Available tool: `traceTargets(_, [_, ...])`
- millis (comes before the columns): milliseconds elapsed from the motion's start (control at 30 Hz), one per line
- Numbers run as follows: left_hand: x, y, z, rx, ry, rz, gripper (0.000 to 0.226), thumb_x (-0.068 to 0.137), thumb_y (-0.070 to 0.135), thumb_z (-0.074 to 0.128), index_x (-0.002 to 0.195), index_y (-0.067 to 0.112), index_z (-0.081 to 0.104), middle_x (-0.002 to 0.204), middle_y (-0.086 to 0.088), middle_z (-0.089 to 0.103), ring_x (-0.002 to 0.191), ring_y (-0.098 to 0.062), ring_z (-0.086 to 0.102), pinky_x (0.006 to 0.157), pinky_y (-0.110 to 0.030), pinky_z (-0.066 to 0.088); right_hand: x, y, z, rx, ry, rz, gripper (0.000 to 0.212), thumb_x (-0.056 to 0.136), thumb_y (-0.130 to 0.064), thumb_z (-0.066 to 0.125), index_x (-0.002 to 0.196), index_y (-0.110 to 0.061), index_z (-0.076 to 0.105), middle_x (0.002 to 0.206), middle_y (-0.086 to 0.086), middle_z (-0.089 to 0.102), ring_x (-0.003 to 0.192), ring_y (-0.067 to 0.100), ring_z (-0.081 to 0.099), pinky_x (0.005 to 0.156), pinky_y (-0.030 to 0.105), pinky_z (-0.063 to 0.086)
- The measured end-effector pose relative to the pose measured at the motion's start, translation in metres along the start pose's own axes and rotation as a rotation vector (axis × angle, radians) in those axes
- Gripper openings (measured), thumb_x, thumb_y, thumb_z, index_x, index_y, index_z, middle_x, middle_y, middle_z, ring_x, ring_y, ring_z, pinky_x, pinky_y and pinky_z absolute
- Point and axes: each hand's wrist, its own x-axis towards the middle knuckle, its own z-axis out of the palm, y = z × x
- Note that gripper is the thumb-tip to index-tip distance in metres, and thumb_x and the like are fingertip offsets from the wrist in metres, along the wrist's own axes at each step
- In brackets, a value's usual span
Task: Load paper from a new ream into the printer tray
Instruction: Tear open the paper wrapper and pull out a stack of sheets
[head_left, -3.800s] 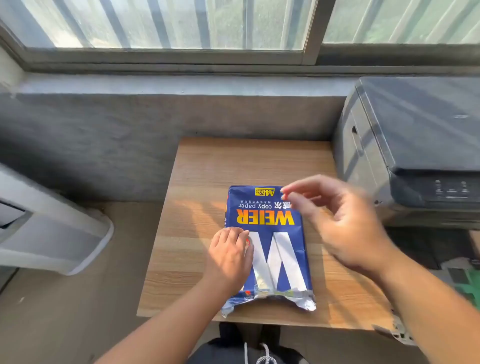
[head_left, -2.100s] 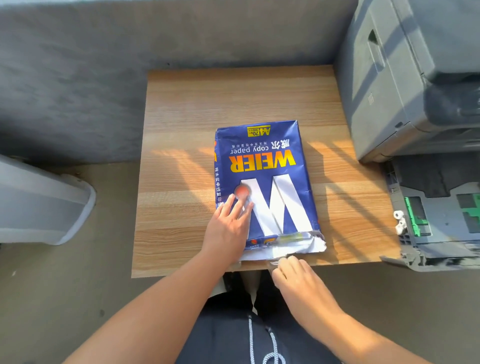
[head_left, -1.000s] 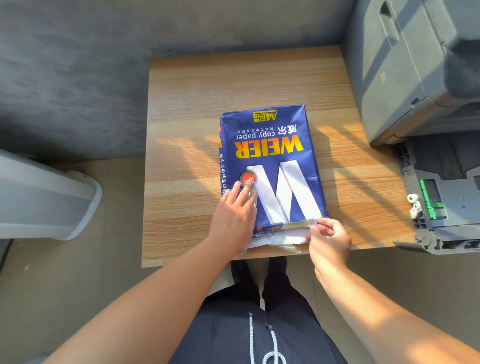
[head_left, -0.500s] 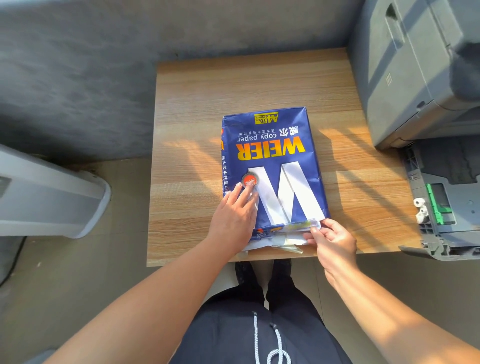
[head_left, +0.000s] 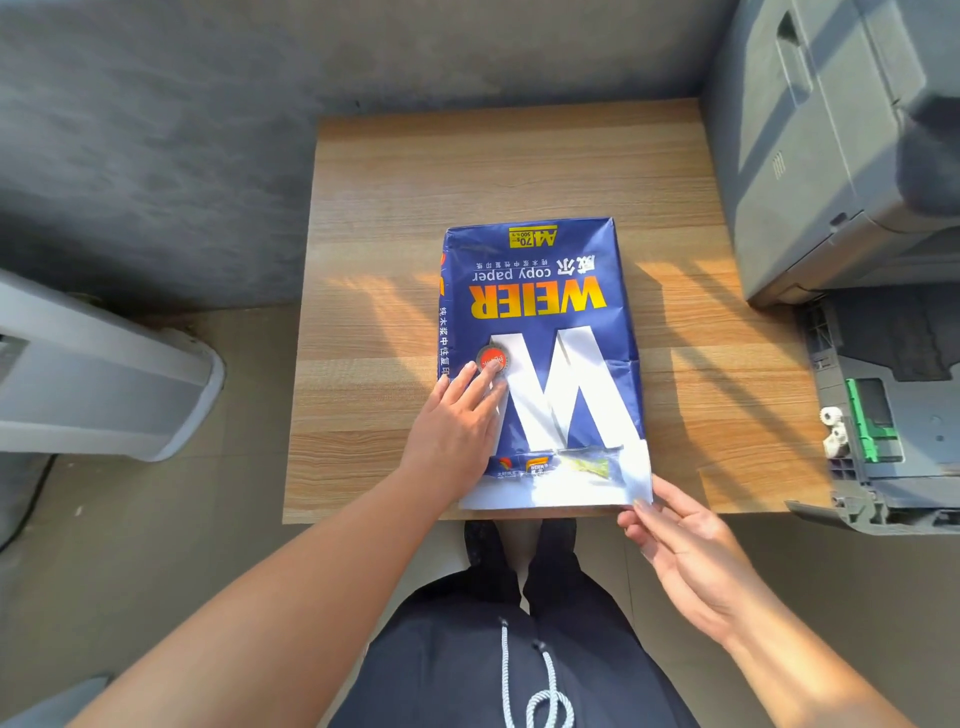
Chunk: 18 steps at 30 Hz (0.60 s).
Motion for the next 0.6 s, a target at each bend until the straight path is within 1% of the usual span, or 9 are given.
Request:
traceTargets(100, [0.001,0.000,-0.001,-0.016,0.013,-0.012,0.050,0.104,0.033,0.020,0.153,0.022,0.020,0.165,0.002,0.014,0.151,-0.023,0.014,0.122,-0.046,0.021,-0.018,-0.003,-0.015,0.021,-0.032,0.010,0.037,0.082,0.003,0.062,0.118,-0.005,0.067,0.082,0.009,0.072,0.067,0.015,0.064,0.064,0.019,0.058])
traceTargets(200, [0.002,0.004,0.000,-0.034,0.034,-0.036,0.049,0.104,0.031,0.021,0.152,0.022,0.025,0.164,0.001,0.019,0.151,-0.023,0.017,0.121,-0.047,0.022,-0.039,0.000,-0.029,-0.110,-0.099,0.056,0.056,0.064,-0.008,0.083,0.117,0.001,0.068,0.084,0.019,0.070,0.067,0.020,0.064,0.061,0.022,0.057])
traceTargets(233, [0.002,0.005,0.000,-0.049,0.046,-0.046,0.048,0.104,0.030,0.022,0.151,0.020,0.029,0.163,0.001,0.021,0.150,-0.024,0.020,0.121,-0.047,0.023,-0.044,0.002,-0.033,-0.214,-0.128,0.081,0.061,0.063,-0.010,0.086,0.119,0.003,0.066,0.085,0.022,0.070,0.068,0.022,0.065,0.061,0.023,0.057])
traceTargets(300, [0.001,0.007,0.001,-0.076,0.056,-0.045,0.049,0.103,0.030,0.021,0.149,0.019,0.034,0.162,-0.001,0.025,0.149,-0.025,0.024,0.120,-0.049,0.025,-0.045,0.003,-0.033,-0.407,-0.157,0.103,0.048,0.076,0.001,0.076,0.123,0.002,0.062,0.095,0.021,0.076,0.077,0.025,0.072,0.068,0.027,0.058])
traceTargets(333, [0.000,0.007,0.001,-0.085,0.048,-0.036,0.051,0.102,0.031,0.018,0.149,0.019,0.034,0.162,-0.001,0.025,0.149,-0.026,0.023,0.120,-0.049,0.025,-0.040,0.002,-0.027,-0.486,-0.159,0.097,0.041,0.084,0.004,0.069,0.123,-0.003,0.062,0.102,0.015,0.078,0.087,0.026,0.075,0.075,0.030,0.059])
traceTargets(400, [-0.003,0.004,0.000,-0.094,0.027,-0.014,0.056,0.099,0.034,0.011,0.150,0.019,0.031,0.163,-0.001,0.021,0.150,-0.025,0.018,0.121,-0.049,0.023,-0.027,-0.005,-0.008,-0.574,-0.120,0.048,0.032,0.090,-0.002,0.065,0.120,-0.014,0.064,0.109,0.001,0.079,0.102,0.019,0.074,0.085,0.033,0.057])
traceTargets(467, [-0.005,0.000,0.000,-0.086,0.008,0.002,0.056,0.100,0.035,0.010,0.152,0.020,0.026,0.165,0.000,0.016,0.151,-0.024,0.013,0.121,-0.048,0.022,-0.009,-0.006,0.009,-0.607,-0.012,-0.056,0.026,0.091,-0.010,0.066,0.115,-0.022,0.067,0.106,-0.004,0.080,0.102,0.018,0.074,0.091,0.041,0.057])
traceTargets(533, [-0.008,-0.005,0.001,-0.075,-0.005,-0.001,0.053,0.102,0.034,0.014,0.153,0.021,0.021,0.165,0.001,0.012,0.152,-0.022,0.008,0.122,-0.047,0.019,0.004,-0.001,0.018,-0.652,0.079,-0.159,0.034,0.088,-0.014,0.066,0.116,-0.034,0.065,0.109,-0.007,0.078,0.103,0.019,0.073,0.096,0.051,0.054])
traceTargets(600, [-0.008,-0.008,0.002,-0.083,-0.003,-0.017,0.051,0.103,0.034,0.018,0.153,0.023,0.020,0.165,0.003,0.011,0.152,-0.022,0.007,0.123,-0.046,0.017,0.013,0.007,0.015,-0.698,0.078,-0.213,0.053,0.082,-0.022,0.065,0.130,-0.043,0.057,0.125,-0.013,0.071,0.117,0.014,0.066,0.105,0.051,0.048])
